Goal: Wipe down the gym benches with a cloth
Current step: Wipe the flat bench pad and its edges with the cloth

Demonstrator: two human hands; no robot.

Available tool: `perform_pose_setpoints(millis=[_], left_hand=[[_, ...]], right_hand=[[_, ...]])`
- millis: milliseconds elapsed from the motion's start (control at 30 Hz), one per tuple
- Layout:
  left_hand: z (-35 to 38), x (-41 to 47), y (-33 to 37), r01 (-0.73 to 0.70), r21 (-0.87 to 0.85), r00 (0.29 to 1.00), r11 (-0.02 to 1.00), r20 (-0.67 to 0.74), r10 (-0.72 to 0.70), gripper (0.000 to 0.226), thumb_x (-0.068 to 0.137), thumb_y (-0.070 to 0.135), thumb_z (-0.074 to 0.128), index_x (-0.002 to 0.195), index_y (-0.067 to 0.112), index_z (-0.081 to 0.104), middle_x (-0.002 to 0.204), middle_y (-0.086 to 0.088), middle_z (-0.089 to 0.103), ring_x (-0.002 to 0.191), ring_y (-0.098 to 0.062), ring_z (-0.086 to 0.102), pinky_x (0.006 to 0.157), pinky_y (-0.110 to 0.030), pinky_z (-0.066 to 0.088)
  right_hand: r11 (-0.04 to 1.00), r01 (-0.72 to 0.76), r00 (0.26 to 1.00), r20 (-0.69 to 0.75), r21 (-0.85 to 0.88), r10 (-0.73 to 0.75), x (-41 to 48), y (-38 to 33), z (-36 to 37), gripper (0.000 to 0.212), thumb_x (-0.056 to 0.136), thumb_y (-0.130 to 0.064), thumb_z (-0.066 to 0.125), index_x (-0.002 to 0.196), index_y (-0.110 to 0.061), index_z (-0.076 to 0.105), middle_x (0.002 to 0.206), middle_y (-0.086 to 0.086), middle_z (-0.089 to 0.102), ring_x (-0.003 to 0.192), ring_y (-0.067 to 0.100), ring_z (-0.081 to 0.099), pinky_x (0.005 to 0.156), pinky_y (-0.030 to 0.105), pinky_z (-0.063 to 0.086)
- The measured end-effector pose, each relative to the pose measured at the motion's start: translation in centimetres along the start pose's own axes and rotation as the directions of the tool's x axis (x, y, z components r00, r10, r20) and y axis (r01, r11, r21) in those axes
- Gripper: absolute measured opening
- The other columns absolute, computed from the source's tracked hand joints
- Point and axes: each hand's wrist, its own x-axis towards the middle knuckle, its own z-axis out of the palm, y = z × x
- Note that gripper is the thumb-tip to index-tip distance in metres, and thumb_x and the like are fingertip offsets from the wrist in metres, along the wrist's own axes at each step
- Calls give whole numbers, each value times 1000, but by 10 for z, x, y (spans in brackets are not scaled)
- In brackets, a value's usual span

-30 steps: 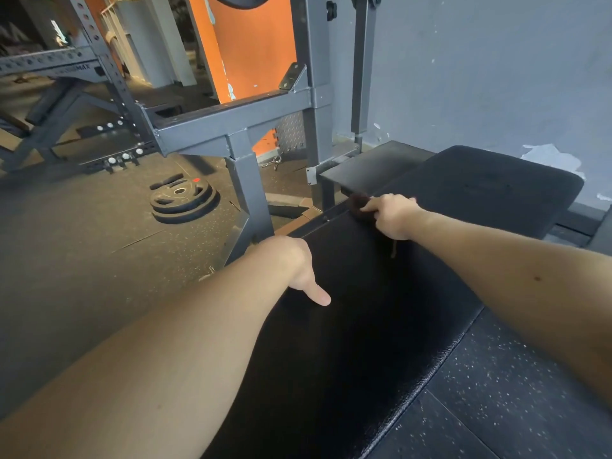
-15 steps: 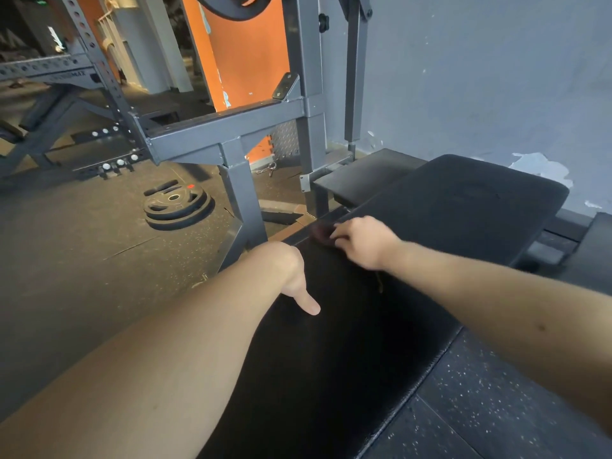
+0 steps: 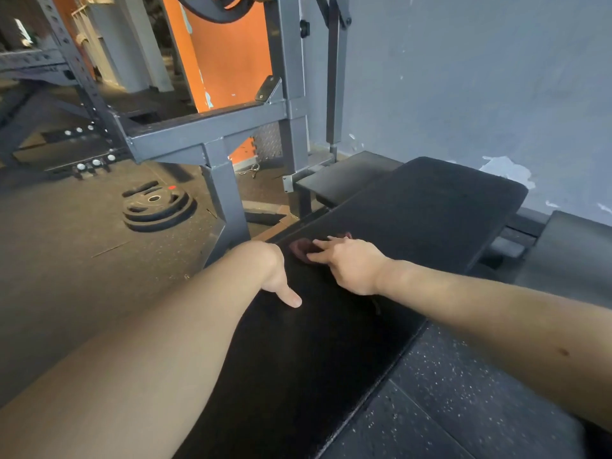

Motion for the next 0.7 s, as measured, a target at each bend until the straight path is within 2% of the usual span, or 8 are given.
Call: perform_pose_setpoints(millis=[67, 133, 233, 300, 467, 633, 700], left_hand=[[0, -2, 1, -5, -1, 1000, 1000, -2, 4, 95, 78, 66, 76, 149, 11, 45, 140, -10, 56, 121, -30, 59, 103, -43, 51], [0, -5, 0, -8, 5, 1000, 1000, -5, 8, 93, 79, 66, 74, 150, 12, 44, 142, -9, 55, 123, -30, 58, 103, -43, 51], [2, -6, 0, -8, 18, 1000, 1000, -14, 9, 96, 80, 69, 71, 152, 14, 41, 146, -9, 52, 127, -31, 56, 104, -43, 50], [4, -7, -1, -11, 7, 1000, 1000, -29, 11, 95, 81, 68, 70, 153, 15, 39, 148, -8, 50, 129, -32, 54, 105, -43, 50], [6, -16, 6, -1, 44, 999, 999, -44, 3, 87, 87, 63, 68, 153, 14, 39, 148, -9, 50, 130, -32, 54, 103, -42, 48], [8, -35, 40, -135, 35, 977, 990, -160, 139, 58, 89, 31, 77, 140, 11, 56, 125, -9, 62, 110, -28, 64, 96, -40, 56], [11, -45, 57, -198, -36, 969, 979, -159, 190, 60, 89, 35, 75, 141, 14, 55, 126, -7, 61, 112, -27, 63, 98, -40, 55]], right_hand=[[999, -19, 1000, 5, 46, 19, -8, 11, -3, 60, 102, -6, 42, 154, -37, 40, 168, -3, 22, 156, 26, 15, 126, 54, 13], [989, -146, 989, 2, 27, 146, -3, 33, -9, 62, 102, -6, 41, 154, -38, 38, 168, -2, 22, 155, 29, 16, 126, 52, 13], [920, -386, 922, -4, 75, 387, 10, 59, -21, 64, 99, -5, 42, 154, -37, 39, 165, 6, 29, 150, 39, 26, 123, 53, 22], [898, -431, 901, -18, 89, 434, 15, 54, -19, 60, 98, -4, 44, 152, -31, 44, 158, 13, 38, 144, 41, 34, 121, 54, 26], [926, -368, 928, -30, 82, 371, -9, 11, -7, 58, 98, -9, 47, 150, -33, 46, 156, 11, 42, 140, 38, 41, 117, 50, 35], [982, -188, 982, -21, 11, 189, -51, -21, 11, 68, 97, -9, 42, 156, -42, 33, 168, 1, 21, 154, 31, 17, 124, 54, 17], [980, -199, 979, -38, 21, 200, -63, -12, 11, 68, 98, -10, 40, 154, -46, 33, 169, -3, 19, 155, 27, 15, 125, 52, 17]])
